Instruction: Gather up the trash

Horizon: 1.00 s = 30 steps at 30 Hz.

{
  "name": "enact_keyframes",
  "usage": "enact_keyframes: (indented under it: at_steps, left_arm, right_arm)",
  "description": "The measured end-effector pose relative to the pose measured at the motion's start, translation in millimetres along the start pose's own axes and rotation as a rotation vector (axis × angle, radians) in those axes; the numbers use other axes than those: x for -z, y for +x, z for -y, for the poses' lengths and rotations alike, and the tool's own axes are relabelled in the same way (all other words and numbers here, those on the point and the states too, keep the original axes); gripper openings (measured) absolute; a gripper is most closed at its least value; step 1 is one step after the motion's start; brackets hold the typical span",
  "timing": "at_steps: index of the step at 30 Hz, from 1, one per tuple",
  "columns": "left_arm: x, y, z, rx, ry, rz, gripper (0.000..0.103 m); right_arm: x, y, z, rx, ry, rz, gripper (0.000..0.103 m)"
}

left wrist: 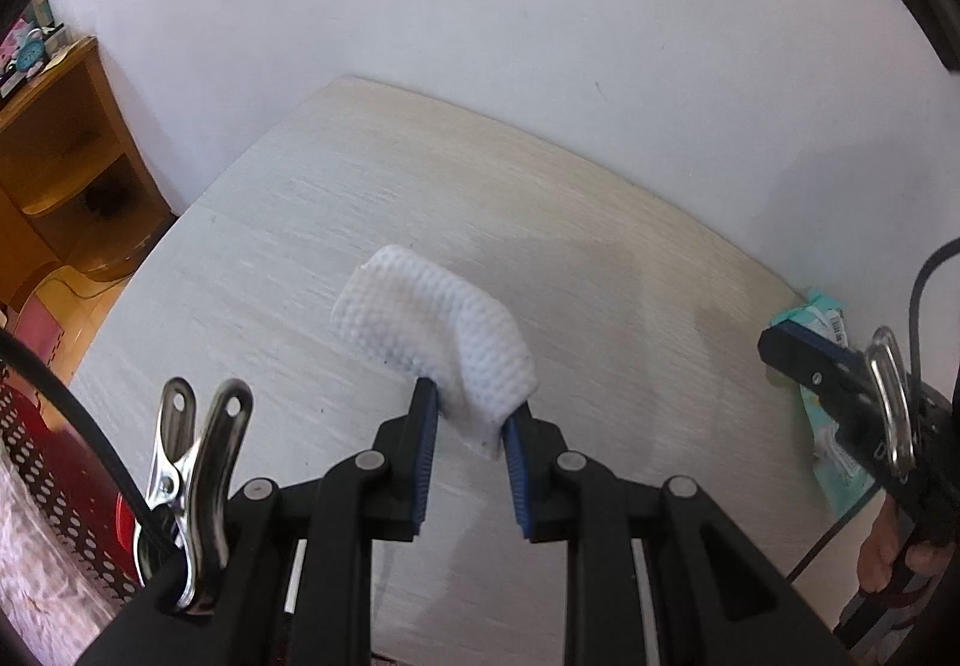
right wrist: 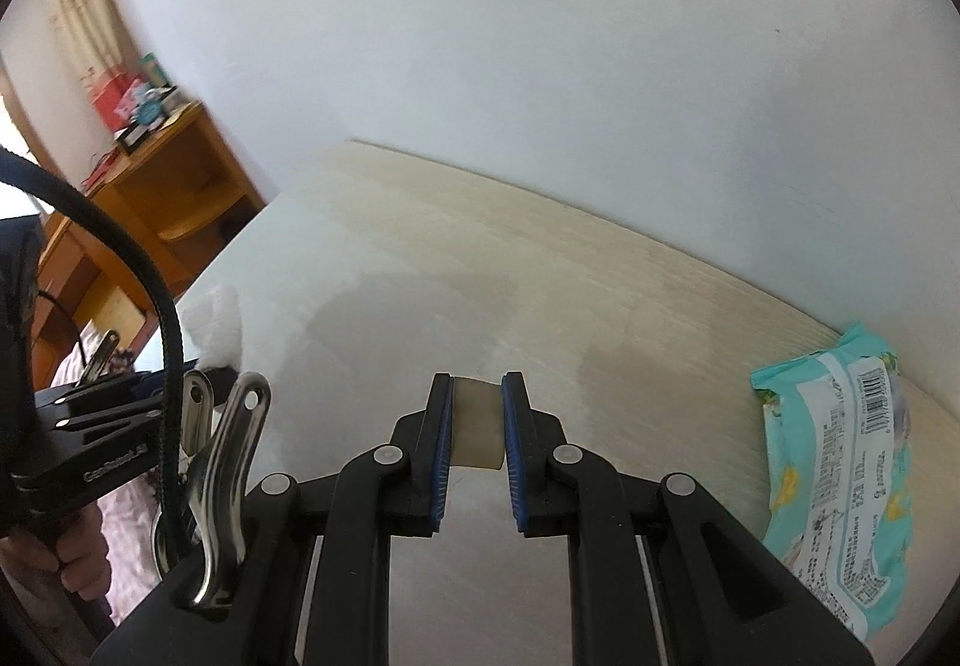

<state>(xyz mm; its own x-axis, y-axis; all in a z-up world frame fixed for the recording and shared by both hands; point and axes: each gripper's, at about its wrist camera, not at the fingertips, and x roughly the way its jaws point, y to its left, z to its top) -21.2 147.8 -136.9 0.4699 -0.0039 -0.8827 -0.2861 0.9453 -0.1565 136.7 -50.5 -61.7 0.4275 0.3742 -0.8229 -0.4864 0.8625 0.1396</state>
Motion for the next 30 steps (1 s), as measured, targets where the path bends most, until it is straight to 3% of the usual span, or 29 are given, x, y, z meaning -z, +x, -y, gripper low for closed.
enact_keyframes:
  at_steps: [11, 30]
  left_arm:
    - [5, -26, -4, -0.039, -0.031, 0.043, 0.022]
    - [22, -49, 3, -0.119, -0.153, 0.086, 0.022]
  right_arm:
    - [27, -20, -27, -0.077, -0.067, 0.010, 0.017]
    - [39, -34, -59, -0.200, -0.202, 0.011, 0.017]
